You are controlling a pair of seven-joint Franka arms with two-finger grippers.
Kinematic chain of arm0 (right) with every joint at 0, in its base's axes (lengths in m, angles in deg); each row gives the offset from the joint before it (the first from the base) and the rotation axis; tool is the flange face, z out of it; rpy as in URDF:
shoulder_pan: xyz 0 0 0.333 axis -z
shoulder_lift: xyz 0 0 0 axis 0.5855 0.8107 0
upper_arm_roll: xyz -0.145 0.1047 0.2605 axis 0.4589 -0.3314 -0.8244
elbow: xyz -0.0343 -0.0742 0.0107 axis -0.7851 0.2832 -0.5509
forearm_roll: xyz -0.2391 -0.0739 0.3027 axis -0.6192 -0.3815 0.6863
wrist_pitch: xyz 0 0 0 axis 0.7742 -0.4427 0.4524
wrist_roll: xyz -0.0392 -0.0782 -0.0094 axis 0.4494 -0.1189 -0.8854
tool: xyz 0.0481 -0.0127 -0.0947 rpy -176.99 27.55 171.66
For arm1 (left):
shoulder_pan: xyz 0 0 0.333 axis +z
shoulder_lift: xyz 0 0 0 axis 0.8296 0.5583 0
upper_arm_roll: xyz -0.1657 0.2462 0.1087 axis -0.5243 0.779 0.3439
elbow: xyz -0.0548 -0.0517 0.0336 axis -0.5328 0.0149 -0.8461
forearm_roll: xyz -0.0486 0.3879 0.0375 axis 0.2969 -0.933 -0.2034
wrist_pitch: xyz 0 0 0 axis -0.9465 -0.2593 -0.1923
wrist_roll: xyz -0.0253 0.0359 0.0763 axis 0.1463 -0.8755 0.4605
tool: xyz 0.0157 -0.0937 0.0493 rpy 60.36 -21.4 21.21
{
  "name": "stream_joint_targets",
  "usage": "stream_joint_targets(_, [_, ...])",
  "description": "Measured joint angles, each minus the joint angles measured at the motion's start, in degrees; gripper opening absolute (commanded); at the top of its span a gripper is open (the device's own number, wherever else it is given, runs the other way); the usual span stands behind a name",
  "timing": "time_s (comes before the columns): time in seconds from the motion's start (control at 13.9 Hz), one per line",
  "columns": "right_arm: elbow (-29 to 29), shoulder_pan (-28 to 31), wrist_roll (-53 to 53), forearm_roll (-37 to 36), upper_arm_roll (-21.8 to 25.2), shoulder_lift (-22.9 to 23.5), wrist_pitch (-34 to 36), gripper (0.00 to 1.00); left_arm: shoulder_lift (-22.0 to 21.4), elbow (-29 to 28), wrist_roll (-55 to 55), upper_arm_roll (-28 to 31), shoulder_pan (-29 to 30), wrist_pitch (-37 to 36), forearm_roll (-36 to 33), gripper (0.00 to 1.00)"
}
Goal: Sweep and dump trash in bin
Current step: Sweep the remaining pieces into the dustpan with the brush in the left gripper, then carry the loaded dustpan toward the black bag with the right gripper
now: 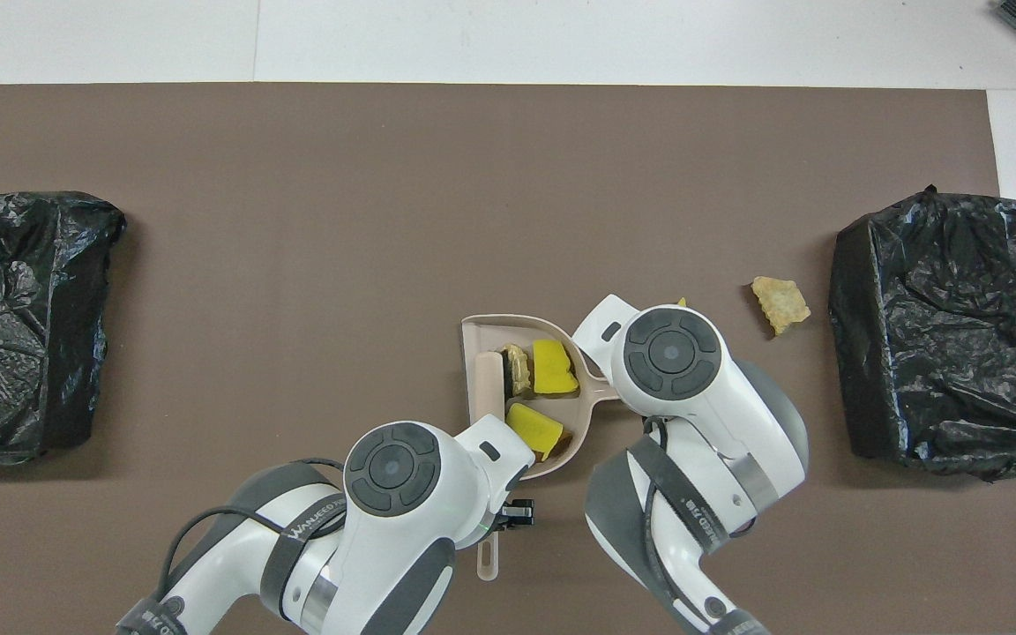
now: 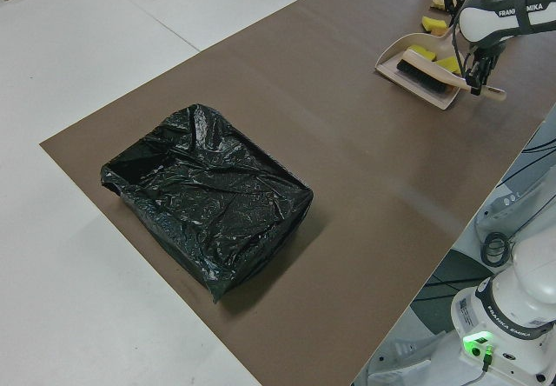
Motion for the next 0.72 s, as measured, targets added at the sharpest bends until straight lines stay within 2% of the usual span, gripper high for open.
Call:
stream_joint_targets(0.29, [2.78,1.52,-3.38,2.17,0.05,-0.01,2.01,0.00,-1.48,1.63,-9.22,-0.38,-0.55,-4.26,-6.41,0.00])
stream_joint_targets(0.72, [3.46,3.55,-7.06,4.13,0.08,0.00,2.76,0.00,-2.65,1.48,-17.35,-0.64,-3.41,-6.80,-8.05,0.00])
